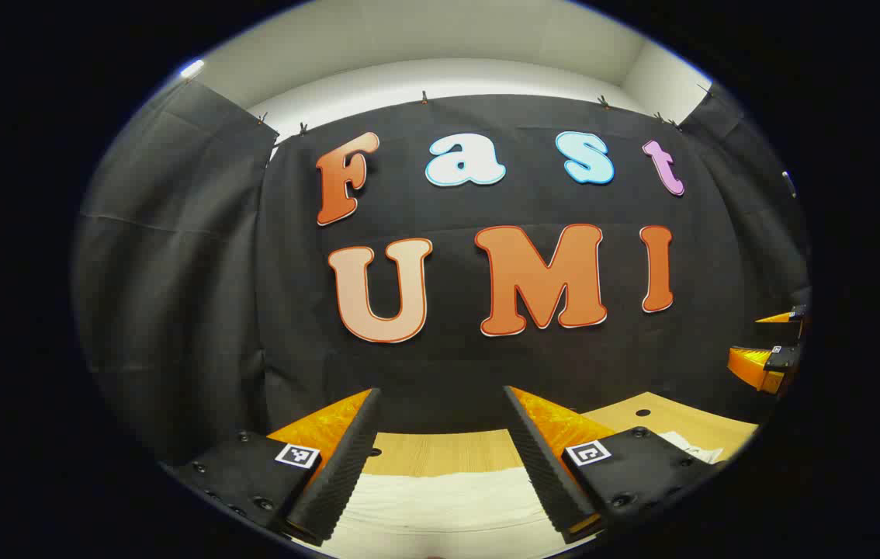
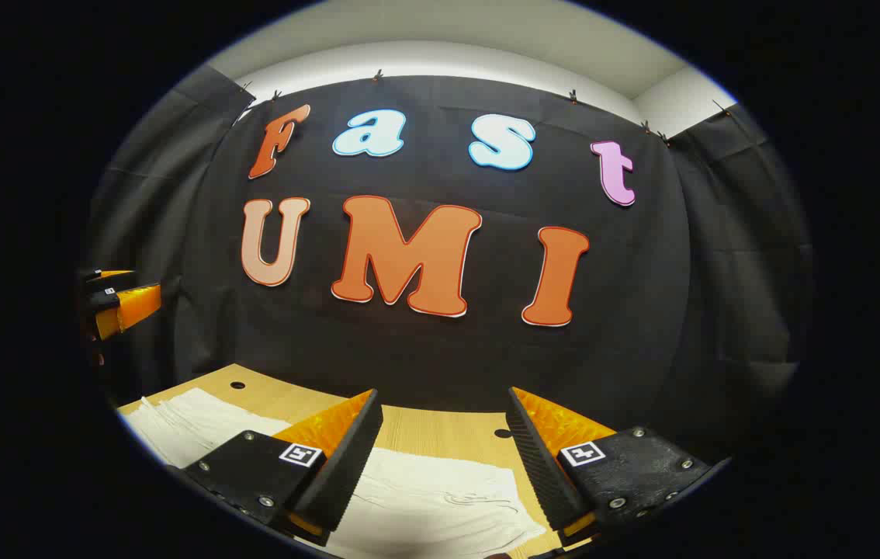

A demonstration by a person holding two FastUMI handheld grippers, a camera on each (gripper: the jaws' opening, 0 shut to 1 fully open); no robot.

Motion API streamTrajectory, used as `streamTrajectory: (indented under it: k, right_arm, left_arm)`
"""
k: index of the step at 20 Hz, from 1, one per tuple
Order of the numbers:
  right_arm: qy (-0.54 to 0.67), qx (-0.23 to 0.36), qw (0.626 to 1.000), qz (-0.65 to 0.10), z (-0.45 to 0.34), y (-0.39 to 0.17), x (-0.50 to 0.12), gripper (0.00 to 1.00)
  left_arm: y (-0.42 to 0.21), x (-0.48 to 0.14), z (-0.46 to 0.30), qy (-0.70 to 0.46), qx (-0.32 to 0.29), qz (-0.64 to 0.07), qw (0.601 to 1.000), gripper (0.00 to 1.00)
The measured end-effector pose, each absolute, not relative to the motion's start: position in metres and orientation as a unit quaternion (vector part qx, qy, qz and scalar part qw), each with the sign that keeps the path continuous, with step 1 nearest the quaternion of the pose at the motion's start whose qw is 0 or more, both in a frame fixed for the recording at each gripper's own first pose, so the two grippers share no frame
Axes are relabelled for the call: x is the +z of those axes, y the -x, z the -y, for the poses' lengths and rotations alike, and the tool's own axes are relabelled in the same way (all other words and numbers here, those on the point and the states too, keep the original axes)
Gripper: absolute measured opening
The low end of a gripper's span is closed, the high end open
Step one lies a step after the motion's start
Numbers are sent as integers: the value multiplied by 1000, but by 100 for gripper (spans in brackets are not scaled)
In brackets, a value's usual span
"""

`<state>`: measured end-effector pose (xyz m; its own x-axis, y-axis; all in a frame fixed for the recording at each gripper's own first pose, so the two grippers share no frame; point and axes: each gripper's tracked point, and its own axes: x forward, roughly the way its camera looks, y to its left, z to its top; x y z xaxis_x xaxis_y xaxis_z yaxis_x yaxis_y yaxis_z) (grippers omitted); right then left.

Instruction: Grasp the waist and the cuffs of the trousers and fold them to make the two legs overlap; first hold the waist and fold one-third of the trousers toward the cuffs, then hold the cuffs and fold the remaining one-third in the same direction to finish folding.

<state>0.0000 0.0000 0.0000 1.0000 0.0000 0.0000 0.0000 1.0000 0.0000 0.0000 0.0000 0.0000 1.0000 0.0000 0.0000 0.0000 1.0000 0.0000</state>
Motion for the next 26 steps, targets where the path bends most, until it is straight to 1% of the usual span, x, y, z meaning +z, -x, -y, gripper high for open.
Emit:
streamTrajectory:
  k: [1, 3, 5, 10, 17, 20, 26]
  right_arm:
    - [1, 1, 1000, -1, 0, -1, 0, 96]
    - [3, 0, 1000, -4, 4, -1, -3, 96]
    - [2, -2, 1000, -6, 9, 0, -5, 96]
    - [0, -7, 1000, -12, 22, 0, -12, 96]
    - [6, -12, 1000, -22, 38, 5, -21, 99]
    - [5, -19, 999, -37, 48, 4, -30, 99]
    - [-29, -29, 995, -91, 66, 1, -63, 99]
  left_arm:
    - [0, 0, -2, 1, 5, -2, 1000, 97]
    - [0, -1, -2, 7, 8, -8, 1000, 100]
    - [-1, -2, -2, 9, 9, -9, 1000, 99]
    - [-2, -6, 3, 1, 0, -16, 1000, 100]
    - [-9, -5, 37, -6, -22, -18, 1000, 99]
    - [-9, -11, 41, -4, -25, -27, 999, 100]
    - [-8, -37, 28, 5, 1, -74, 997, 99]
